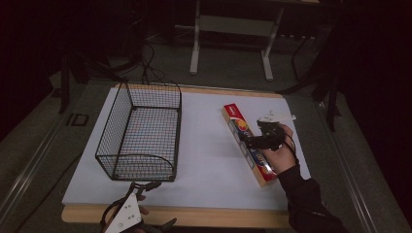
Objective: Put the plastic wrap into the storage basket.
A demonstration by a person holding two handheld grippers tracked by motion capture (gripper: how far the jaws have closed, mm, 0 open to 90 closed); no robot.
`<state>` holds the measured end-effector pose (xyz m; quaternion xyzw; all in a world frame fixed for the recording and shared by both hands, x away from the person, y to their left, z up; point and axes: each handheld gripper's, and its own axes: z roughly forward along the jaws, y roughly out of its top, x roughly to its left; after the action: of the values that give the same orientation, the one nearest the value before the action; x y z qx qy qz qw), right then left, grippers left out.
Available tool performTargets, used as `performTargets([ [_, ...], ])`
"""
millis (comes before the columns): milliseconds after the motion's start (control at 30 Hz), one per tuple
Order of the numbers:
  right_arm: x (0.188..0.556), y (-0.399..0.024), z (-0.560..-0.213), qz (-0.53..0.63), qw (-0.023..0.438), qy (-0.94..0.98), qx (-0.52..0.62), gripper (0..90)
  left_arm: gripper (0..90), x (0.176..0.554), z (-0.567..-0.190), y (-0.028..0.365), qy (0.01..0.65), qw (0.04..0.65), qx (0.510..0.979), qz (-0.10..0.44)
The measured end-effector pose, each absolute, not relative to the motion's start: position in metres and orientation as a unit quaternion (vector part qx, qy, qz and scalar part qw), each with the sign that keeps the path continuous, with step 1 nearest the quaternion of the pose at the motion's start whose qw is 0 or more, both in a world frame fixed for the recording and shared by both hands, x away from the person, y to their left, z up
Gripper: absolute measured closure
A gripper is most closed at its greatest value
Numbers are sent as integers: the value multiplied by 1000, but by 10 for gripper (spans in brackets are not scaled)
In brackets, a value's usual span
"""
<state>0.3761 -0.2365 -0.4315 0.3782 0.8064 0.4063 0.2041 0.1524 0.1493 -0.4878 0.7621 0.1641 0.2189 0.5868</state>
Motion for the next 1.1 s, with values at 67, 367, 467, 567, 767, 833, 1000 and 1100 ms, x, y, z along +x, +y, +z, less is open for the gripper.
performTargets([
  [67,382,-236,-437,394,196,809,390,102,1,152,-488,149,163,584,764,219],
  [367,401,-234,-458,364,177,814,416,132,1,153,-488,150,163,586,763,219],
  [467,407,-234,-466,345,163,820,425,133,1,153,-488,149,161,585,764,219],
  [567,413,-234,-474,322,154,826,436,133,1,154,-488,149,161,585,764,218],
  [767,424,-236,-484,287,132,833,455,133,1,153,-488,149,160,585,765,219],
  [833,427,-236,-486,275,128,835,460,133,1,153,-488,149,160,584,765,219],
  [1000,433,-232,-489,244,111,838,475,133,1,152,-487,150,160,589,760,223],
  [1100,438,-230,-492,225,103,840,482,137,1,153,-487,150,160,587,761,222],
])
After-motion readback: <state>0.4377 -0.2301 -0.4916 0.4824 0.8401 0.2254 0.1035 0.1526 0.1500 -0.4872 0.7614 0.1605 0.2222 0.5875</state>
